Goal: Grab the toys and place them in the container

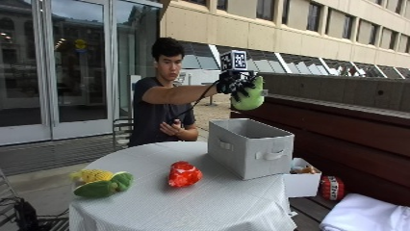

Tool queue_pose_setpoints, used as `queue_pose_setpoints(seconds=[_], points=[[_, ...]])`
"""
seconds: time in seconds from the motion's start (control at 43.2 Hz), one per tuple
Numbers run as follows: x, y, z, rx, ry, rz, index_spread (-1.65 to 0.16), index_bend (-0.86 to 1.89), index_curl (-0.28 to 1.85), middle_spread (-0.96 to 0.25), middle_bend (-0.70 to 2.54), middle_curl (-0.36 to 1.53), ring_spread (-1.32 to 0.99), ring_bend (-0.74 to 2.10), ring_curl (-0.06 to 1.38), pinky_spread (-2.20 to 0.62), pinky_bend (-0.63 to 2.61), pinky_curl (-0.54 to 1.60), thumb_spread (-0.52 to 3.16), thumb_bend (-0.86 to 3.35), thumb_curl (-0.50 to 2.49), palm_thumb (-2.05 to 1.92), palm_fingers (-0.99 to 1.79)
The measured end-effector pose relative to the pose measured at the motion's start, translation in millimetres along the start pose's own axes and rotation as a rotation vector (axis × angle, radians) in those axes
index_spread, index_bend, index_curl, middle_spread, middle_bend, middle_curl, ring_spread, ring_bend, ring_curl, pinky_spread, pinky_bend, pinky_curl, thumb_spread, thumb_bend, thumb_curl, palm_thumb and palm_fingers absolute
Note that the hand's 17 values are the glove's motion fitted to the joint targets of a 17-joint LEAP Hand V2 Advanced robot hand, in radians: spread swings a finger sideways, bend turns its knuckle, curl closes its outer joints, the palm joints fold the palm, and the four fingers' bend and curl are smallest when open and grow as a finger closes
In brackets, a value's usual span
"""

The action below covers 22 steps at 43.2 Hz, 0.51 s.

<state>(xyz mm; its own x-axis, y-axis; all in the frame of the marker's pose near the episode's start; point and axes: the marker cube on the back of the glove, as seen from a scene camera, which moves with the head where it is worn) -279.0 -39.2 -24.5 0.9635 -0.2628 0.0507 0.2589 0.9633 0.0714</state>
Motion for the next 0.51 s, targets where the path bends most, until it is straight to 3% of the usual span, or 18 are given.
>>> queue_pose_setpoints(seconds=[0.046, 0.07, 0.116, 0.139, 0.324, 0.51], points=[[2, 3, 2, -0.009, -0.006, -0.019, -0.42, -0.01, 0.27, -0.53, 0.08, 0.77, -0.46, 0.95, 0.51, -0.44, 1.05, 0.43, 0.78, 0.07, 0.93, 0.59, 0.72], [2, 6, 1, -0.003, -0.004, -0.025, -0.41, -0.07, 0.25, -0.44, -0.01, 0.74, -0.41, 0.94, 0.51, -0.4, 1.13, 0.46, 0.83, -0.01, 0.87, 0.48, 0.42], [3, 12, -3, 0.019, 0.005, -0.029, -0.39, -0.03, 0.25, -0.36, 0.04, 0.73, -0.36, 0.94, 0.54, -0.37, 1.23, 0.5, 0.89, -0.06, 0.81, 0.39, 0.26], [5, 14, -6, 0.031, 0.01, -0.03, -0.38, -0.05, 0.23, -0.31, 0.03, 0.71, -0.31, 0.86, 0.51, -0.33, 1.3, 0.51, 0.89, -0.16, 0.76, 0.23, 0.05], [40, 25, -26, 0.098, 0.046, -0.024, -0.34, 0.05, 0.16, -0.08, 0.14, 0.62, -0.16, 0.84, 0.43, -0.18, 1.45, 0.49, 0.96, -0.09, 0.6, -0.01, -0.06], [107, 35, -42, 0.093, 0.095, 0.037, -0.34, 0.1, 0.15, 0.01, 0.18, 0.57, -0.08, 0.83, 0.41, -0.11, 1.45, 0.46, 0.98, -0.06, 0.51, -0.04, -0.08]])
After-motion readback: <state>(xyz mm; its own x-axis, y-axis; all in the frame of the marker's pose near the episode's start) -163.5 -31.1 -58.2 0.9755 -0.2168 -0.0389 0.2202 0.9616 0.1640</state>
